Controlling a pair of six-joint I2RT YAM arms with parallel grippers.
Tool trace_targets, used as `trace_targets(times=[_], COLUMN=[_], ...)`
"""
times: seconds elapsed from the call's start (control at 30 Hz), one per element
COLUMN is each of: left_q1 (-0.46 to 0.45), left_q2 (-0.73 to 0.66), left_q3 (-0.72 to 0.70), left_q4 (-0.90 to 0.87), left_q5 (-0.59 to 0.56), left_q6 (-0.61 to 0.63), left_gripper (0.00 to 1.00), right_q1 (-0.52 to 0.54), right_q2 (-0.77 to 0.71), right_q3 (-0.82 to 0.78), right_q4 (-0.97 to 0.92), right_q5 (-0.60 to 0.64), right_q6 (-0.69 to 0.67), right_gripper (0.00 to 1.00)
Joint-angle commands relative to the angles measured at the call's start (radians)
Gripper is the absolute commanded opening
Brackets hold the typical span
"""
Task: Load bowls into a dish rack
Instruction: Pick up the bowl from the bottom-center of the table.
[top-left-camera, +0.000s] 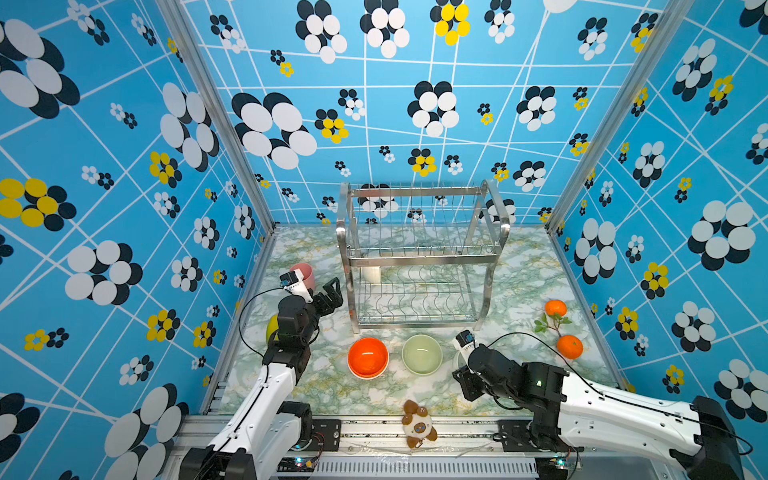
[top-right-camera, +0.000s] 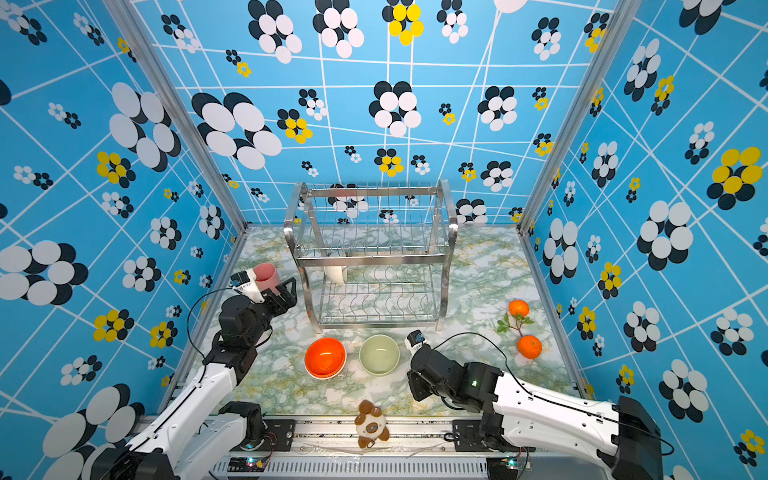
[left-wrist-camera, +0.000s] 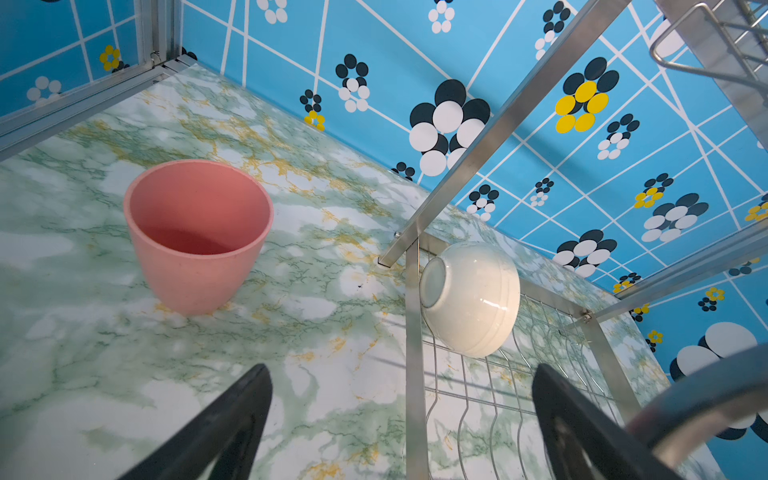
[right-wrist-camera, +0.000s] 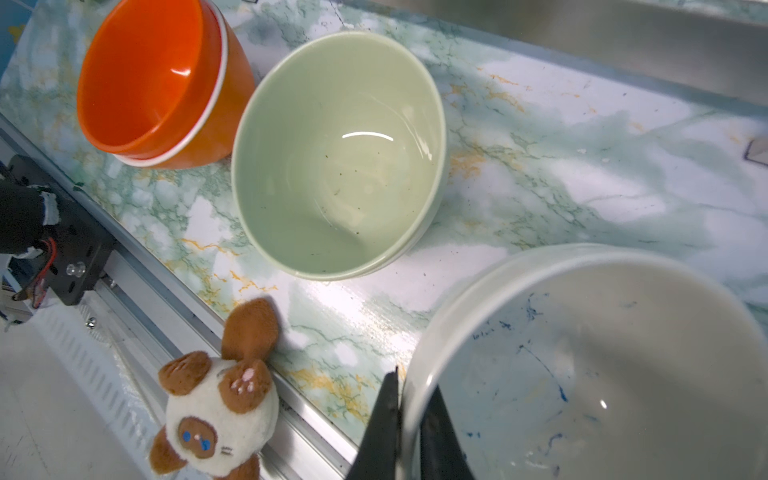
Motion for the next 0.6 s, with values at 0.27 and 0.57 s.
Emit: trace_targets(times=[0.27, 0.57], left_q1=[0.009, 0.009], left_q2=[-0.003, -0.018], left_q3=[-0.001, -0.009], left_q4=[0.007, -0.006], left_q5=[0.015, 0.008], left_q6=[-0.001, 0.003], left_gripper=[0.99, 0.99], right_q1=[-0.033, -0.147], right_q2=[-0.129, -0.162], right_q3=[0.012, -0.07], right_q4=[0.184, 0.508], right_q5=[0.016, -0.119], right_q6=[0.01, 0.097], right_gripper=[0.01, 0.01])
